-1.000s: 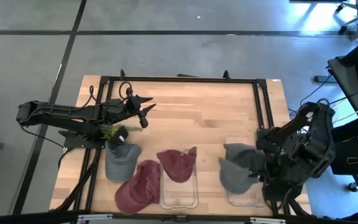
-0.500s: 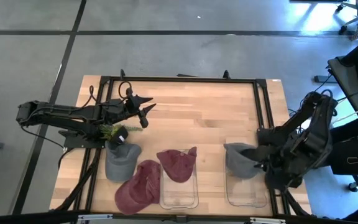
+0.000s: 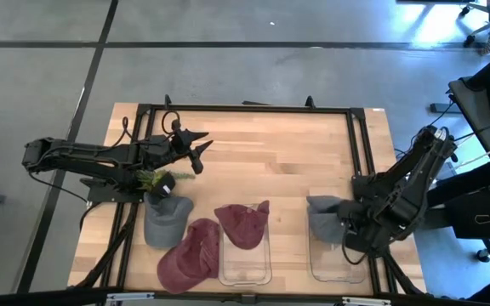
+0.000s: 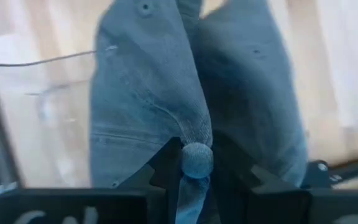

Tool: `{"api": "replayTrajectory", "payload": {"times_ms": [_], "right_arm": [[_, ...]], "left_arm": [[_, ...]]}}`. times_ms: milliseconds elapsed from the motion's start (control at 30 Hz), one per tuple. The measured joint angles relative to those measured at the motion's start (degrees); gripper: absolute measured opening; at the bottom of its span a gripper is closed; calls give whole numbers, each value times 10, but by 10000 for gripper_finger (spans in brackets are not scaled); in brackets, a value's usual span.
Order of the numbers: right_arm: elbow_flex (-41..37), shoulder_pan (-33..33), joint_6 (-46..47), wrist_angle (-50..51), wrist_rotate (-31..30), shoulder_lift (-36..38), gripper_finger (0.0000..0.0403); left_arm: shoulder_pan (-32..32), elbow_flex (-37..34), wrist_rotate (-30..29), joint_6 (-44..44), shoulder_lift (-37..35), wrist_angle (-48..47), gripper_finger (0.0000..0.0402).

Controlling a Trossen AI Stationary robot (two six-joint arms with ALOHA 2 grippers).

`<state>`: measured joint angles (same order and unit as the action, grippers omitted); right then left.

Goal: Pick & Place hat
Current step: Put the top gray cap into the right transparent bin

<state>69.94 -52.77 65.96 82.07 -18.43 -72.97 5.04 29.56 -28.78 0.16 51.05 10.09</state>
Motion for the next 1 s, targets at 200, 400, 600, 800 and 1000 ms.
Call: {"api": "replayTrajectory", "payload": {"times_ms": [200, 400, 600, 800, 1000], "right_arm": [[3, 32, -10, 21, 7, 0, 80], [11, 58, -60, 22, 68, 0, 80], [15, 79, -60, 35, 44, 0, 80], [15, 96, -62, 51, 31, 0, 114], [15, 111, -62, 79, 33, 0, 206]], "left_arm": [[0, 0, -1, 1, 0, 0, 132], [0, 0, -1, 11, 0, 0, 136], [0, 0, -1, 11, 0, 0, 133], [0, 0, -1, 11, 0, 0, 135], [0, 0, -1, 11, 0, 0, 136]]}}
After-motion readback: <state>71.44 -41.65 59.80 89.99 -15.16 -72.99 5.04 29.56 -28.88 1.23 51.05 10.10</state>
